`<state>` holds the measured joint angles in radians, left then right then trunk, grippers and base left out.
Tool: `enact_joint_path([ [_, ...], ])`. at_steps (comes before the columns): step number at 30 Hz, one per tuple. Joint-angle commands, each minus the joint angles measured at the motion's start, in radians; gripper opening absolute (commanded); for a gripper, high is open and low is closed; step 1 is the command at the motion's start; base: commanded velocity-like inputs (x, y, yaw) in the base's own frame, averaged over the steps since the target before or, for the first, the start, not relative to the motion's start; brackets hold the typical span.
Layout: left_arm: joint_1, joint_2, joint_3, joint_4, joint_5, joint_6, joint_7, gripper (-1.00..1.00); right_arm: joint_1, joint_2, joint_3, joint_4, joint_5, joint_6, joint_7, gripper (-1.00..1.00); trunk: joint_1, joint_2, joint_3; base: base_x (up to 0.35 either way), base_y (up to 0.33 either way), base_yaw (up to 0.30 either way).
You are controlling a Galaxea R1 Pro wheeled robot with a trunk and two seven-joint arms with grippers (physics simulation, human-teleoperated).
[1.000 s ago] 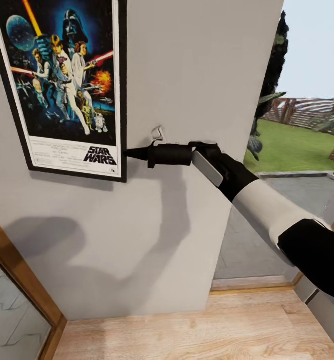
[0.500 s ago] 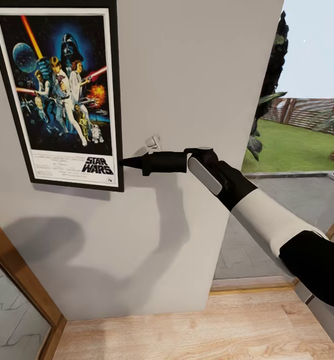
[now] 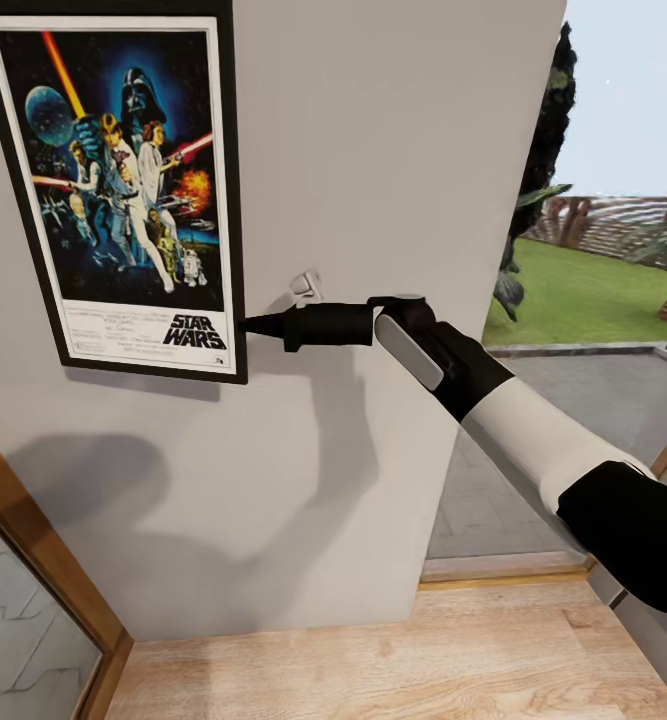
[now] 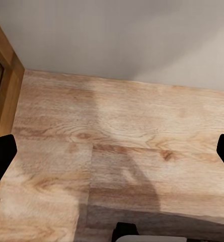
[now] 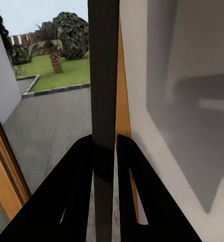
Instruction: Pick up the poster from the kitchen countertop and hang it on one of the wall nails in the kitchen.
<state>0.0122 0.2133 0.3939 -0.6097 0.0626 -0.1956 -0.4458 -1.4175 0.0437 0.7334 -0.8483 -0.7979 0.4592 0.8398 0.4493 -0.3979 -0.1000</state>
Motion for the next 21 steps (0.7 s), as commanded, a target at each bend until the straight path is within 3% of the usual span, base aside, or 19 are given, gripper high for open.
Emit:
enact_joint_path([
  [1,0.000,0.000,0.002,-0.001,0.006,0.001,-0.007,1.00,-0.001,0.000,0.001,0.001,-0.011,0.009,-0.001,-1.00,0.001,-0.002,-0.002,0.000,0.000,0.000],
  [17,0.000,0.000,0.002,-0.001,0.006,0.002,-0.007,1.00,0.000,-0.001,0.000,0.002,-0.012,0.009,-0.001,-1.00,0.001,-0.002,-0.002,0.000,0.000,0.000],
  [21,0.023,-0.023,0.024,-0.021,0.014,-0.020,-0.012,1.00,0.023,-0.024,0.002,0.025,0.024,-0.019,-0.023,-1.00,0.001,-0.002,-0.002,0.000,0.000,0.000],
])
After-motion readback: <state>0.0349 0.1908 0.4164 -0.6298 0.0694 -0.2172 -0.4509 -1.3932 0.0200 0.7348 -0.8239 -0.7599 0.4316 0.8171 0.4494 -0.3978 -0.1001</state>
